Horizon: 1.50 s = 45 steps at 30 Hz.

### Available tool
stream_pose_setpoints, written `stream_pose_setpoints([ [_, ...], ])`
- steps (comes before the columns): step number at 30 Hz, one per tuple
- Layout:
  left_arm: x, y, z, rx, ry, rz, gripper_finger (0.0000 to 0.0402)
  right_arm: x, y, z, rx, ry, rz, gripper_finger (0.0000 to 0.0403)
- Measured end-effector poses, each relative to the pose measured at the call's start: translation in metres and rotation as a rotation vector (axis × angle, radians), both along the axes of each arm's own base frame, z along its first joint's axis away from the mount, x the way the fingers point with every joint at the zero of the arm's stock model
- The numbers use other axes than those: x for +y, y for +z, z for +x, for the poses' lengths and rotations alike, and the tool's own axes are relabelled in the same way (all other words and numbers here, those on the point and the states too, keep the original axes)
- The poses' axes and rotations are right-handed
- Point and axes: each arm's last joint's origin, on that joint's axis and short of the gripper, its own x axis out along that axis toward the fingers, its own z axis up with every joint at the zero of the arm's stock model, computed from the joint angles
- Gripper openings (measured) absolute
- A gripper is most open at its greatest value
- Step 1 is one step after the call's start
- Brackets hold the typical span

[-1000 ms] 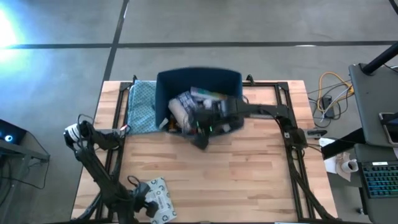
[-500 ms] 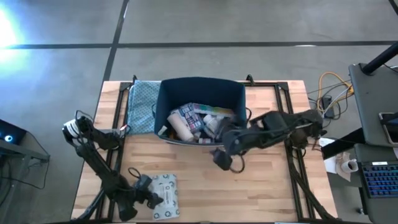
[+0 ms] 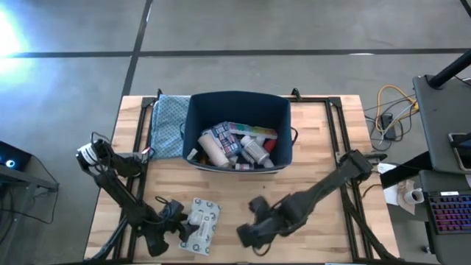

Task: Pick & place medical supplies in basket/bin
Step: Put the mailer bag into the blue bin

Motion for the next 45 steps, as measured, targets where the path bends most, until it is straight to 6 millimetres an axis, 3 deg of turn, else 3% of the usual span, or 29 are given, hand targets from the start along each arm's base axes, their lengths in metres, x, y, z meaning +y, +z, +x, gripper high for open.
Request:
stream_pose_setpoints([
  [5, -0.002, 0.004, 0.009, -0.062, -0.003, -0.01, 0.0351, 0.019, -0.059, 0.028, -0.201, -0.144, 0.141, 0.0368],
  [11, -0.003, 0.007, 0.013, -0.108, 0.021, -0.02, 0.0352, 0.023, -0.143, 0.042, -0.306, -0.299, 0.186, 0.0368],
  [15, -0.004, 0.006, 0.014, -0.112, 0.024, -0.024, 0.0352, 0.026, -0.179, 0.045, -0.345, -0.322, 0.187, 0.0368],
  [19, -0.011, -0.004, 0.021, -0.166, 0.04, -0.048, 0.0351, 0.029, -0.193, 0.052, -0.404, -0.373, 0.188, 0.0368],
  [26, -0.037, -0.029, 0.041, -0.203, 0.059, -0.038, 0.0351, 0.033, -0.209, 0.063, -0.419, -0.41, 0.156, 0.0368],
  [32, -0.051, -0.023, 0.061, -0.246, 0.049, 0.018, 0.0351, 0.024, -0.212, 0.072, -0.456, -0.396, 0.08, 0.0368],
  [38, -0.053, -0.006, 0.069, -0.273, 0.002, 0.088, 0.035, 0.018, -0.184, 0.089, -0.481, -0.172, -0.089, 0.0338],
  [45, -0.042, 0.02, 0.064, -0.309, 0.01, 0.062, 0.0351, 0.01, -0.138, 0.098, -0.429, -0.029, -0.249, 0.0229],
])
